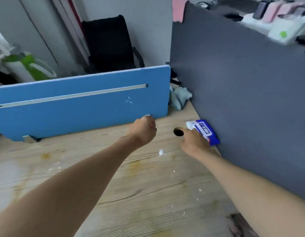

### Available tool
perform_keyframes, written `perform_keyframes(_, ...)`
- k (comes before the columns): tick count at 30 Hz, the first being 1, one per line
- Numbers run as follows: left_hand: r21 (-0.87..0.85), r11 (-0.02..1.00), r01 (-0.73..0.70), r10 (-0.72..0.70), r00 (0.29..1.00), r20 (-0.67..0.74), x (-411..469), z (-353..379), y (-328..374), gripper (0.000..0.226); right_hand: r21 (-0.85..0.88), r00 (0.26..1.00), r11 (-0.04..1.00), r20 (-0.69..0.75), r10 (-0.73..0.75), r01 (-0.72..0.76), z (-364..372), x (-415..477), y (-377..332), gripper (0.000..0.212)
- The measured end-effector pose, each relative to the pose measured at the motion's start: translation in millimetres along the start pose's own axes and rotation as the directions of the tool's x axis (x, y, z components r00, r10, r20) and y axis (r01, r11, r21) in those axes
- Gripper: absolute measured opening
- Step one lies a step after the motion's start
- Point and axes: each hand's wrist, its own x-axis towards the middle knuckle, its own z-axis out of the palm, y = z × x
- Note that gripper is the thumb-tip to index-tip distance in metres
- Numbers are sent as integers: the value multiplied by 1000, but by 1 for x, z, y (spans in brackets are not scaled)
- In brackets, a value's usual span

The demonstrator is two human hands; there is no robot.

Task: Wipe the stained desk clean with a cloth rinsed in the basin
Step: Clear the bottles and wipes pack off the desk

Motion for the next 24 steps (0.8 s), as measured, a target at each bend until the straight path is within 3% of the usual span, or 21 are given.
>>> perform_keyframes(3, -48, 999, 7, -3, 997, 80, 32, 39, 30, 18, 43, 992, 991, -4, 126, -126, 15, 24, 54, 35)
perform_keyframes(7, -100, 994, 52, -36, 988, 151, 66, 86, 59, 21, 104, 971, 967, -42, 237, -232, 30, 58, 95, 49)
perform_keyframes(12, -166, 979, 118, -84, 977, 196, 87, 123, 73, 24, 422, 906, 824, -12, 422, -378, 48, 108, 107, 59)
perform_keyframes(17, -202, 968, 148, -107, 974, 199, 100, 129, 69, 22, 377, 853, 778, 64, 519, -502, 66, 136, 105, 70)
perform_keyframes(21, -225, 957, 182, -135, 969, 208, 106, 124, 59, 24, 440, 830, 722, 108, 547, -534, 72, 147, 109, 48)
perform_keyframes(24, -257, 942, 214, -162, 964, 209, 108, 119, 50, 24, 565, 806, 620, 147, 573, -544, 68, 152, 109, 35)
